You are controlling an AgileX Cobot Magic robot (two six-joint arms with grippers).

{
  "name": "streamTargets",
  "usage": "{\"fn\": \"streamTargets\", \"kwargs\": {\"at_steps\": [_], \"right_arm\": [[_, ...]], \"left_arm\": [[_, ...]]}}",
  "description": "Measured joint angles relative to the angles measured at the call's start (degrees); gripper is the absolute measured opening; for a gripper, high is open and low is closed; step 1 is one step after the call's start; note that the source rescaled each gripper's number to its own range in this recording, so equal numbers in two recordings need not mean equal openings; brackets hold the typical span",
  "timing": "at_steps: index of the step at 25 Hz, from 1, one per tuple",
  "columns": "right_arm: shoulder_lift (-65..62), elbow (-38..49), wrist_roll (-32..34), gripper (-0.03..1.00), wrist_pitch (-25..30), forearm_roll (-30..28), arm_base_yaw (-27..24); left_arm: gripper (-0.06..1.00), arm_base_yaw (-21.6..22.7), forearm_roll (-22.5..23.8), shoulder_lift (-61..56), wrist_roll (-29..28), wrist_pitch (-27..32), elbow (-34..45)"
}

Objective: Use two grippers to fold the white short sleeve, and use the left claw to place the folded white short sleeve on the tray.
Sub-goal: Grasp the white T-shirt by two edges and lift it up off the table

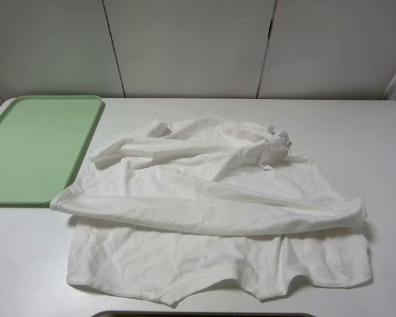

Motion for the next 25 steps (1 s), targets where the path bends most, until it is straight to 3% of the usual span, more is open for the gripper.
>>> {"fn": "streamTargets", "kwargs": {"at_steps": [4,6,7,8,13,14,18,21,25], "right_arm": [[11.78,-5.60,-5.49,1.00,-1.53,2.88,0.73],[15.52,-6.77,-7.32,1.00,-2.73,3.53,2.25],[18.97,-7.80,-8.89,1.00,-4.09,3.62,4.60],[22.18,-8.47,-10.66,1.00,-5.03,3.47,7.59],[32.08,-9.27,-14.89,1.00,-7.92,1.39,21.18],[35.79,-9.27,-15.91,1.00,-8.42,0.26,27.16],[42.17,-9.27,-17.07,1.00,-8.81,-2.61,36.97],[46.73,-9.27,-18.38,1.00,-8.88,-5.26,41.74],[52.00,-9.27,-21.43,1.00,-8.95,-7.05,42.96]], "left_arm": [[0.98,-0.48,0.00,14.39,4.65,4.18,-8.54],[0.98,-4.02,0.54,20.14,6.85,4.59,-12.01],[0.98,-6.67,0.87,22.80,7.67,4.44,-13.40],[0.98,-13.00,2.31,27.31,9.81,4.39,-15.51],[0.98,-28.79,7.81,35.23,11.50,4.28,-16.48],[0.98,-31.73,8.53,36.69,11.63,4.33,-16.48],[0.98,-40.96,8.83,42.13,12.53,4.40,-16.48],[0.98,-44.49,8.90,45.59,14.97,4.40,-16.48],[0.98,-46.08,8.80,51.87,17.46,4.24,-16.48]]}}
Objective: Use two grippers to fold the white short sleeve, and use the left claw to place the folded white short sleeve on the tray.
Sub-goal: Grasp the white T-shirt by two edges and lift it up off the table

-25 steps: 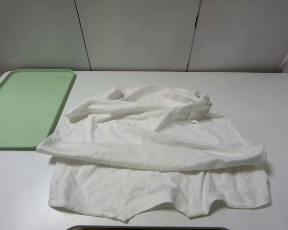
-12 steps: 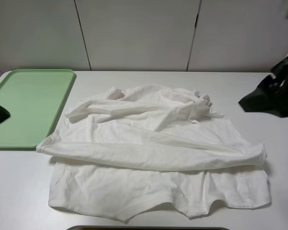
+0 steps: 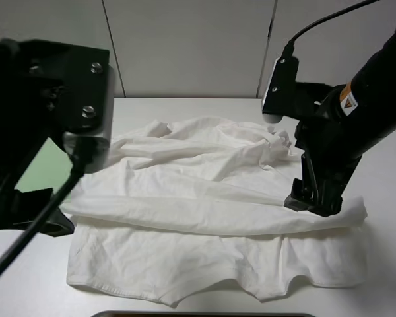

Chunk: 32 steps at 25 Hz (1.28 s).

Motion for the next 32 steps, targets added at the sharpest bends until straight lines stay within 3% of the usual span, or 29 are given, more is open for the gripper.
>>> {"fn": "streamTargets", "kwargs": {"at_steps": [4,8,15,18,27,32], "right_arm": [[3.53,1.12,-4.08,1.00,-0.33,-2.64,0.00],[4.80,3.41,-8.20,1.00,-2.81,-5.49,0.00],[4.86,10.88,-17.88,1.00,-10.31,-8.30,0.00],[4.86,13.96,-18.80,1.00,-12.54,-10.12,0.00],[5.40,18.22,-19.76,1.00,-16.64,-12.26,-5.97],[9.33,18.22,-20.30,1.00,-18.42,-12.36,-6.48]], "left_arm": [[0.98,0.00,0.00,2.53,0.84,-2.64,1.64],[0.97,0.00,1.22,2.64,7.53,-5.29,7.79],[0.96,0.00,6.13,2.64,11.44,-16.96,16.57],[0.96,0.05,6.95,3.23,12.01,-21.70,18.78],[0.96,3.29,10.12,11.24,12.50,-25.94,19.10],[0.96,5.74,11.63,15.03,13.11,-29.28,19.10]]}}
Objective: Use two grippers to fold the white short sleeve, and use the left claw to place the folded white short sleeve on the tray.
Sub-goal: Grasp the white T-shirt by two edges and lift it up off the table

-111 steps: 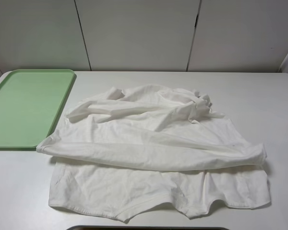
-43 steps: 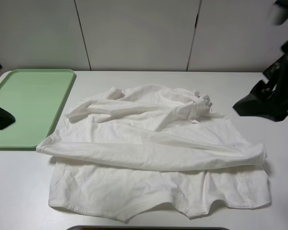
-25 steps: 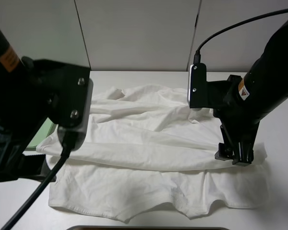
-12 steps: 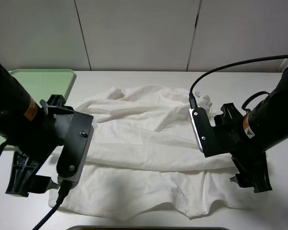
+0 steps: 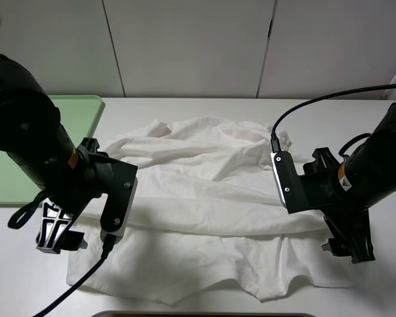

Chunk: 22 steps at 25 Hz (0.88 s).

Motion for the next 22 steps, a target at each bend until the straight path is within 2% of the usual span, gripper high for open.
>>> {"fn": "streamTargets", "kwargs": {"at_steps": [8,22], "right_arm": [[5.44,0.21,1.58,1.00,-1.95,0.00,0.00],[5.60,0.21,2.15,1.00,-6.23,0.00,0.00]], "left_arm": [[0.96,2.72,1.34,6.18,1.98,-5.35,0.00],[0.95,2.90,3.46,13.48,1.98,-12.52,0.17]]}}
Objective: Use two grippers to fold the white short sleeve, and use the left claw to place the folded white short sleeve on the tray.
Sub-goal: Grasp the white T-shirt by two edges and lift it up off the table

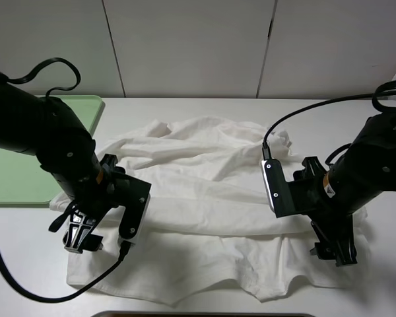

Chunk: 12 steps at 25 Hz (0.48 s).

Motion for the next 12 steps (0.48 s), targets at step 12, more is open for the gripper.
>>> {"fn": "streamTargets", "kwargs": {"at_steps": [12], "right_arm": [[3.81,0.00,0.00,1.00,-1.16,-0.24,-0.87]], "left_arm": [[0.93,1.36,0.14,0.30,0.02,-2.87,0.00]]}}
